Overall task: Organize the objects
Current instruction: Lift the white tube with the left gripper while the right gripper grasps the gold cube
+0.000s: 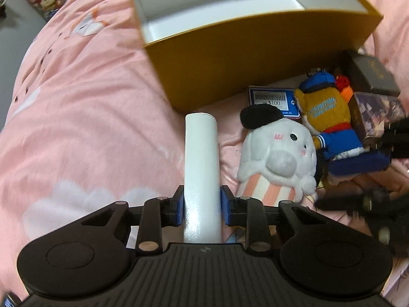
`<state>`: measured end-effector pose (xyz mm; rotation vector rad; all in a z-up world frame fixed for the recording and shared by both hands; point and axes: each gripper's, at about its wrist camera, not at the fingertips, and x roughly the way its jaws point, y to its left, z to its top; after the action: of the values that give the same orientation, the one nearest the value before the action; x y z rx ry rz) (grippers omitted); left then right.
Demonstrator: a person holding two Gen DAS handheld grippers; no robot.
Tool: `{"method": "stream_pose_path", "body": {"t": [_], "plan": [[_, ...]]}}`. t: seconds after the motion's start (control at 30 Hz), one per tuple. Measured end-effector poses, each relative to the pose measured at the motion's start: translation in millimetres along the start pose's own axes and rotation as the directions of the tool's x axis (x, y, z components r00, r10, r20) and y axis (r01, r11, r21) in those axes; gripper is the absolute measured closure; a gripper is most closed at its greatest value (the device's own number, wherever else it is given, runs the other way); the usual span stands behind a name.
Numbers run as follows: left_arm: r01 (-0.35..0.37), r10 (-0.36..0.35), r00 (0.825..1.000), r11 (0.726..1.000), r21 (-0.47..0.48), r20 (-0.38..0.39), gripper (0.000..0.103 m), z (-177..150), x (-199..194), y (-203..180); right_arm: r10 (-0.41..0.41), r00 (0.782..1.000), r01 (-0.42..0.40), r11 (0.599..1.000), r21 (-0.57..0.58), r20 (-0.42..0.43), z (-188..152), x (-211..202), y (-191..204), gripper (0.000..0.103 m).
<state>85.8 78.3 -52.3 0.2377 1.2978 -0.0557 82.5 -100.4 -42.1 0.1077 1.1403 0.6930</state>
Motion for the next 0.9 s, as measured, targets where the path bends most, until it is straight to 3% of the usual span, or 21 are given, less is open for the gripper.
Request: {"method": "stream_pose_path", "body": {"t": [0.2,0.43,0.73,0.9], "plan": [[0.021,0.004,0.986,0.990,-0.142,0.169,0.072,-22,-38,7,0.052,0.996,-0.058,0.994,-0.089,-0.067,-10,6,18,0.034],[0.097,-0.027,0.964,0.963,-0.253,0.266,0.072,-34,-68,14,0.000,0.987,-0.036,0.974,-0.225,-0.159,-14,37,30,0.033],[0.151,-0.062,0.955,0.944,-0.293,0.291,0.072,-44,-61,15,0.040,0.983,-0.077,0.974,-0.212,-0.177,-11,62,19,0.029],[0.159,-0.068,0.954,0.942,-0.297,0.292,0.072,-47,-59,14,0.051,0.986,-0.081,0.978,-0.192,-0.157,-13,55,15,0.037]]}}
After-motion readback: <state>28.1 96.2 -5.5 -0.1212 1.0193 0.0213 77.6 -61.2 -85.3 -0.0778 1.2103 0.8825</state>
